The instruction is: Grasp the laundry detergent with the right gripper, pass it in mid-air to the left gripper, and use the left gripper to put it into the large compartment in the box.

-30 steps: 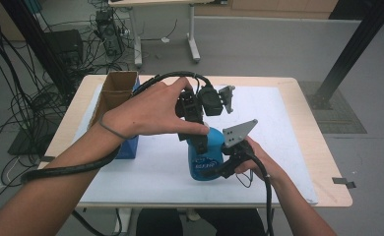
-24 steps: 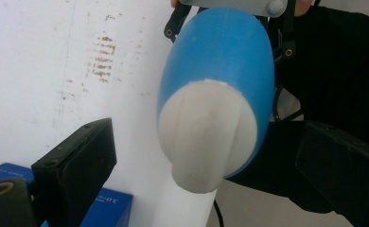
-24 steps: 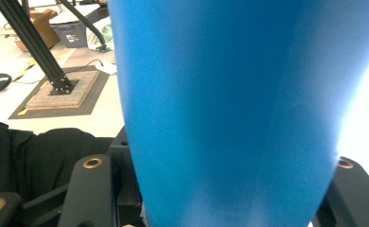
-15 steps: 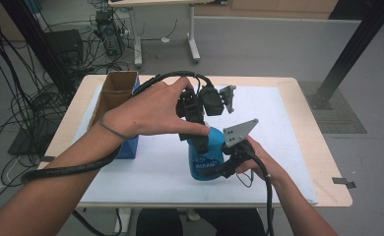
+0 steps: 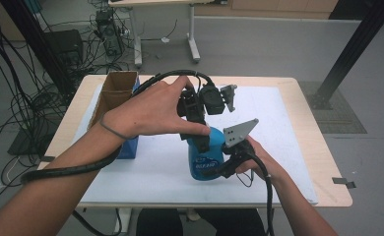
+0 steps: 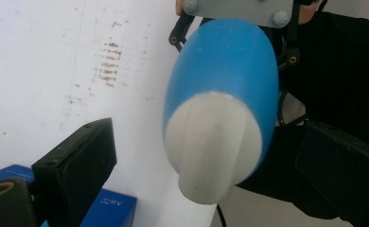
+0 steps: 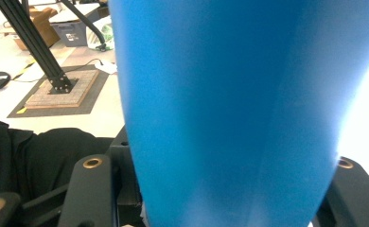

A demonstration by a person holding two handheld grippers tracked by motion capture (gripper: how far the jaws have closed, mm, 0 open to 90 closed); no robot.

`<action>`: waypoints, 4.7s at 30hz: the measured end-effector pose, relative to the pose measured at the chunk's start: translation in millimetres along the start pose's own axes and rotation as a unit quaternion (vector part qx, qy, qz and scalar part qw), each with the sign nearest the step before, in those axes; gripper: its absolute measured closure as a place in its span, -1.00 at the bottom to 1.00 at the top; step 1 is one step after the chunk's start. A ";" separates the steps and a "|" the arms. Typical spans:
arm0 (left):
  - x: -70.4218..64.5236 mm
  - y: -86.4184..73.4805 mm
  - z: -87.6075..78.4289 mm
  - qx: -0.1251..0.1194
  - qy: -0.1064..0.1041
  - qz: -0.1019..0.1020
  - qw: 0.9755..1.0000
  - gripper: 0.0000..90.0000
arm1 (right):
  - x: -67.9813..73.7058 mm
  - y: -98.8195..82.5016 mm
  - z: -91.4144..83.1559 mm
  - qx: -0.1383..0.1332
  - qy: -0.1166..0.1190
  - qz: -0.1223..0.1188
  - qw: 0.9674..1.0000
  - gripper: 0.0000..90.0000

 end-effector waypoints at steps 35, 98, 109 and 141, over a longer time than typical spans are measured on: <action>0.9 -0.6 -1.2 0.006 -0.001 0.003 1.000 -0.86 | 0.9 2.7 2.0 0.002 0.002 -0.006 1.000 -0.09; -7.5 6.0 8.1 0.029 -0.017 0.019 0.999 -0.78 | 8.3 25.9 1.1 -0.012 0.010 -0.037 0.999 -0.09; -8.0 6.3 5.5 0.028 -0.015 0.024 0.999 -0.63 | 7.5 26.0 1.4 -0.011 0.009 -0.038 0.999 -0.09; -10.4 6.1 4.4 0.032 -0.017 0.026 0.999 -0.17 | 6.7 25.2 -0.2 -0.014 0.005 -0.032 0.999 -0.09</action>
Point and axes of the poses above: each handheld gripper's, and its own axes: z roughly forward along the jaws, y roughly out of its top, x roughly to its left, the point moved 8 cm from there along z, roughly forward along the jaws, and after that the axes turned 9 degrees about -z, right-handed, at the moved point
